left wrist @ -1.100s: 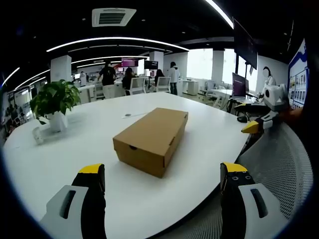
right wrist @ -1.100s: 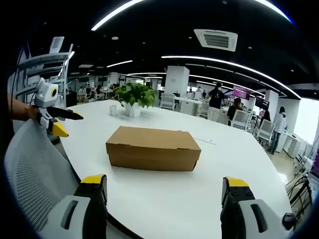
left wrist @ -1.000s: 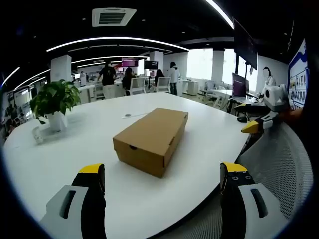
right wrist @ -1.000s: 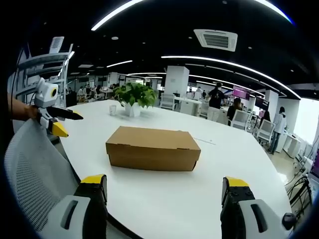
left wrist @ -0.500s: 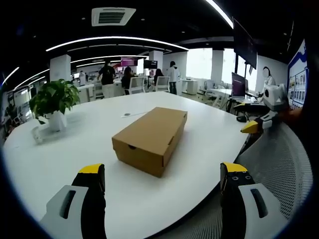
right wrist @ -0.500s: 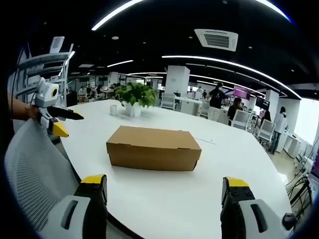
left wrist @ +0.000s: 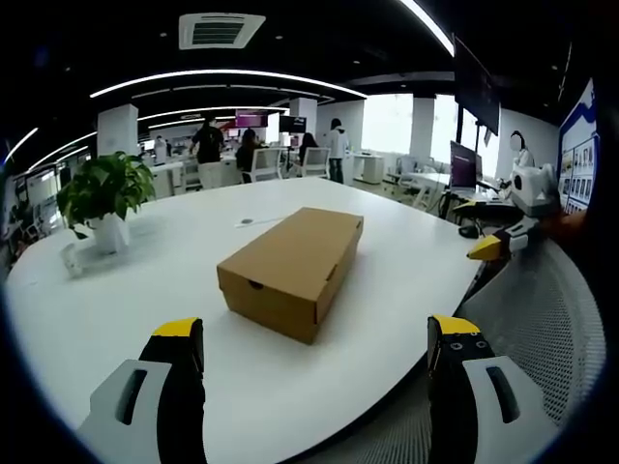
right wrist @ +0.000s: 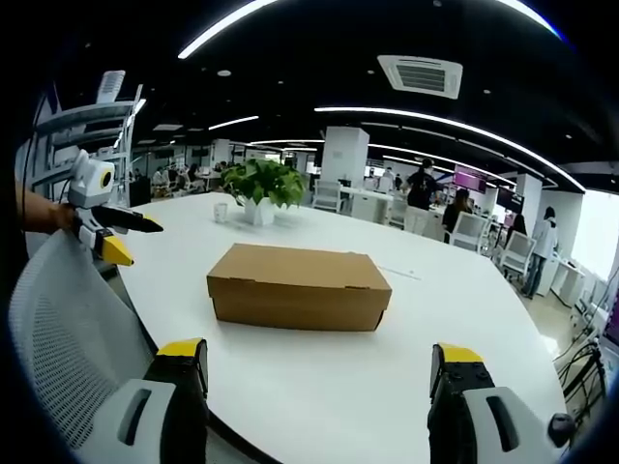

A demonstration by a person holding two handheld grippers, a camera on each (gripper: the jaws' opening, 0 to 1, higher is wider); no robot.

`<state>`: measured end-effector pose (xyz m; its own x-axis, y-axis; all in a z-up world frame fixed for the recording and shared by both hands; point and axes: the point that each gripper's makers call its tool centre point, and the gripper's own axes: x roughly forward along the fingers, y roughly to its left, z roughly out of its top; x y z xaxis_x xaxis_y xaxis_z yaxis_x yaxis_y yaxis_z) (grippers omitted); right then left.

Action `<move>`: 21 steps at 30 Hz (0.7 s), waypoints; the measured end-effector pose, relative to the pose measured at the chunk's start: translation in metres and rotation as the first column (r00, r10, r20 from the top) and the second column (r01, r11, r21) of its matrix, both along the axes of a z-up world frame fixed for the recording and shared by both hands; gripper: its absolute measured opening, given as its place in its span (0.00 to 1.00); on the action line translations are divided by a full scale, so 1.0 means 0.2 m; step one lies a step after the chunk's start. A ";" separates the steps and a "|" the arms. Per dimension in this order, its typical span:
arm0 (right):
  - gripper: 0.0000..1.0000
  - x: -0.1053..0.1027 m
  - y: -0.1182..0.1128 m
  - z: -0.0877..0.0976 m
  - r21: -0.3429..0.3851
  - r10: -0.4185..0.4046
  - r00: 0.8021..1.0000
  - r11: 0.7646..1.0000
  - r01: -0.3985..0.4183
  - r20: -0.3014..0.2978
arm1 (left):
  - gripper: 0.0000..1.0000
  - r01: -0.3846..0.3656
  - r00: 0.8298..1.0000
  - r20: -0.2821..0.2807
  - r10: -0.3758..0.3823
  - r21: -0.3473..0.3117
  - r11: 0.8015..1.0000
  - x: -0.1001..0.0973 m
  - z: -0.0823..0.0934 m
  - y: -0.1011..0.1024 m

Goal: Operate the shoe box by opening the lid, removing the specified soft item, and placing it in the target area until the item is outside and the box remains undamaged.

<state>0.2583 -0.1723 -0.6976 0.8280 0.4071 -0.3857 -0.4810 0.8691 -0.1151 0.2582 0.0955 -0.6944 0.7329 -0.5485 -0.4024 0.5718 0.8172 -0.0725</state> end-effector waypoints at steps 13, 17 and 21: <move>0.95 0.00 0.00 0.00 0.005 -0.005 1.000 1.000 0.005 -0.003 | 1.00 -0.005 1.000 -0.002 0.005 -0.005 1.000 0.00 0.00 0.01; 0.96 0.00 0.00 0.00 0.009 -0.006 1.000 1.000 0.006 -0.008 | 1.00 -0.001 1.000 -0.007 0.001 -0.018 1.000 0.00 0.01 0.00; 0.96 0.00 -0.01 0.00 0.023 -0.014 1.000 1.000 0.014 -0.017 | 1.00 -0.003 1.000 -0.014 0.002 -0.019 1.000 0.00 0.00 0.00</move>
<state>0.2583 -0.1743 -0.6981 0.8274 0.4043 -0.3899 -0.4703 0.8782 -0.0873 0.2581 0.0960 -0.6940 0.7287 -0.5545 -0.4018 0.5687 0.8169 -0.0960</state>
